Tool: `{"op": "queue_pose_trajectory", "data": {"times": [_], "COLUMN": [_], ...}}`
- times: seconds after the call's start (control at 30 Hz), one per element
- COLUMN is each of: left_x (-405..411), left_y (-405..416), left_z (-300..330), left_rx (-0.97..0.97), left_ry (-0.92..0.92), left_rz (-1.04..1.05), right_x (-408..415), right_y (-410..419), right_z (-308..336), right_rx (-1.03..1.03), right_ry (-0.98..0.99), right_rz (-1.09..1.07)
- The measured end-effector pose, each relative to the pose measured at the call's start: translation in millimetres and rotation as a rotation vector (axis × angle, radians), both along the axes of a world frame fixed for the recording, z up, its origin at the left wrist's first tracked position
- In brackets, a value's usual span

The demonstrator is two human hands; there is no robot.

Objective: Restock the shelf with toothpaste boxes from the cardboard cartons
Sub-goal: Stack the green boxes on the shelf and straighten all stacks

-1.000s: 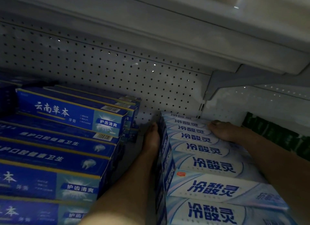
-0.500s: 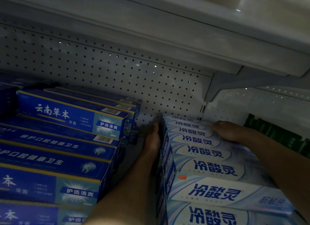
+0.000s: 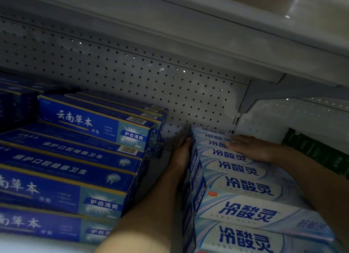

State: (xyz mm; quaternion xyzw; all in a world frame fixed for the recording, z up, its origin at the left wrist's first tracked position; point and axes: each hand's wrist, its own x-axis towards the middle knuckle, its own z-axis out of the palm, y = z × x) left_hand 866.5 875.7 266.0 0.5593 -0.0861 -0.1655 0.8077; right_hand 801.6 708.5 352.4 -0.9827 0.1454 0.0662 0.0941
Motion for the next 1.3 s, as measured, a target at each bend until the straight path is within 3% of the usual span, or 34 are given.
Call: {"op": "queue_pose_trajectory", "data": {"times": [0.17,0.33,0.57,0.9,1.17,1.3], "left_x": [-2,-22,-48,-50,-61,-62], "left_y": [5,16,26,25,31,29], "left_z": [-4,0,-6,-11,-22,-19], "left_rx": [-0.057,-0.133,-0.077,0.028,0.105,0.118], "left_ry": [0.213,0.289,0.262,0.221,0.141,0.057], "left_rz": [0.124,0.110,0.036,-0.080,-0.117,-0.099], "right_x": [-13,-42,-87,-89,-106,-96], "right_y": [4,27,57,57,62,49], "right_z": [0,10,20,13,12,12], "right_rx": [0.088,0.097,0.151,0.108,0.230,0.187], "right_ry": [-0.134,-0.048,0.126,0.125,-0.009,-0.156], "right_rz": [-0.006,0.051,0.148,0.111,0.115,-0.084]}}
